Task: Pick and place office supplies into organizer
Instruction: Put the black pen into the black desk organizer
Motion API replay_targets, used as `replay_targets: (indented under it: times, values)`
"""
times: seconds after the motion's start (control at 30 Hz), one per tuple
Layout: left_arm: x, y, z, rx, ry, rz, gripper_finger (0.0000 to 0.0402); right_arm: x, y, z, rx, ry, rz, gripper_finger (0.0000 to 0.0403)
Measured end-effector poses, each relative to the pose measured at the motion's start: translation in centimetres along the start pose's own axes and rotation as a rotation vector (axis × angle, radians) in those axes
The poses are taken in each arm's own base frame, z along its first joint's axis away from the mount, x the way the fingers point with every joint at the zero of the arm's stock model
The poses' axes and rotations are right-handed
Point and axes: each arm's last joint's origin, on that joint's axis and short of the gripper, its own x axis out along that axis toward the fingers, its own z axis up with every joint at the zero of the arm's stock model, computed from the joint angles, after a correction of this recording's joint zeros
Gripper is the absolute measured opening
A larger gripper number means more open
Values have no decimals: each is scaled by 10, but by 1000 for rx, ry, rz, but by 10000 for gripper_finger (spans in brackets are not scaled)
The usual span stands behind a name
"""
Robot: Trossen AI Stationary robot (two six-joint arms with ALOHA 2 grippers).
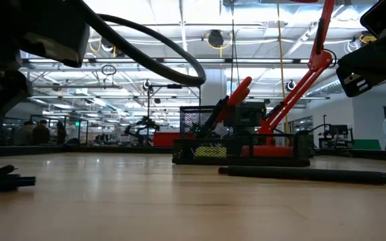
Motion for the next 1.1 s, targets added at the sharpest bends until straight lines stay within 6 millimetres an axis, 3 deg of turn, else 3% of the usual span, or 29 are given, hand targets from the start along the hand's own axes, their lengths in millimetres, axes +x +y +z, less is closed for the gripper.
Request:
replay_targets:
  times: [0.37,0.63,0.73,0.9,1.1]
  values:
    - [-2,-1,1,180,-91,43,19,0,0,0,0,0,-1,18]
    - [-13,0,22,360,-424,153,39,0,0,0,-3,-1,-3,18]
    - [-34,4,43,397,-557,178,33,0,0,0,-3,-1,-3,18]
    - [-66,32,82,483,-646,265,17,0,-1,1,-7,-17,-24,18]
    - [-127,70,128,602,-858,209,21,0,-1,1,-10,-19,-49,18]
